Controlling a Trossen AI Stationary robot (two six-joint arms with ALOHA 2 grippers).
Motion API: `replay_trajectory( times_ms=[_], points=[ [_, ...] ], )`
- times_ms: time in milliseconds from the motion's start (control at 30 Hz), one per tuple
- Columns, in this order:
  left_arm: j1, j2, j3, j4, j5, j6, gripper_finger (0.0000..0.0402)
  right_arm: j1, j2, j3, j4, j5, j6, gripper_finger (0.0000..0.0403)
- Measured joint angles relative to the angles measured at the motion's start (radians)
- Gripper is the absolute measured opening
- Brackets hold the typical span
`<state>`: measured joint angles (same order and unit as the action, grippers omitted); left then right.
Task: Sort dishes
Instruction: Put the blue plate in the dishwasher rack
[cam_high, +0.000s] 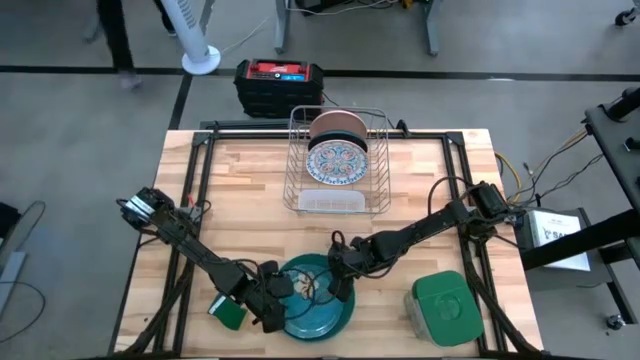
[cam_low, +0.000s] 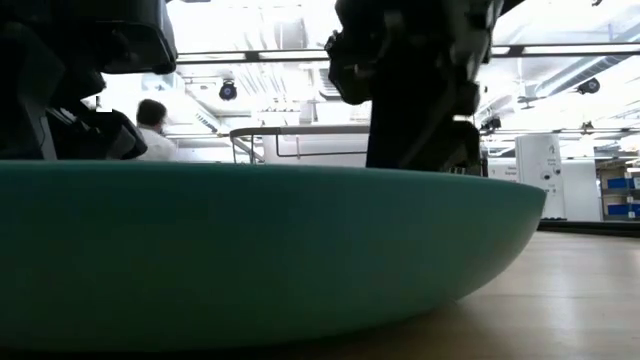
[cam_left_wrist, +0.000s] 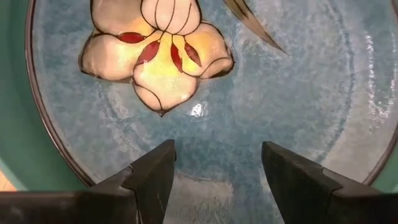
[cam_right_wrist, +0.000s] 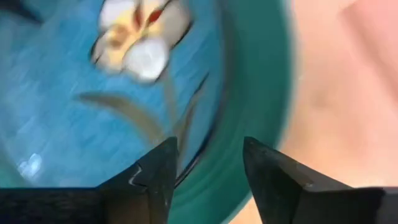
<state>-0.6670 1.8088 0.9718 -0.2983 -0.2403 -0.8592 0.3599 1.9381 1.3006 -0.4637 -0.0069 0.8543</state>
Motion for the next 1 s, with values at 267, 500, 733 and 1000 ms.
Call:
replay_trajectory(
  times_ms=[267, 500, 733, 1000],
  points=[
    [-0.002, 0.000, -0.056, 0.088, -0.047, 0.003, 0.0231, 0.015, 0.021, 0.000, 0.042, -0.018, 0.056, 0.0231],
    [-0.003, 0.000, -0.063, 0.101, -0.077, 0.016, 0.0231, 0.010, 0.076, -0.002, 0.184, -0.068, 0.058, 0.0256],
    [-0.003, 0.002, -0.064, 0.109, -0.098, 0.012, 0.0231, -0.012, 0.105, -0.003, 0.259, -0.083, 0.042, 0.0224],
    [-0.005, 0.001, -0.065, 0.110, -0.137, 0.011, 0.0231, -0.024, 0.125, -0.004, 0.274, -0.091, 0.010, 0.0129]
  ],
)
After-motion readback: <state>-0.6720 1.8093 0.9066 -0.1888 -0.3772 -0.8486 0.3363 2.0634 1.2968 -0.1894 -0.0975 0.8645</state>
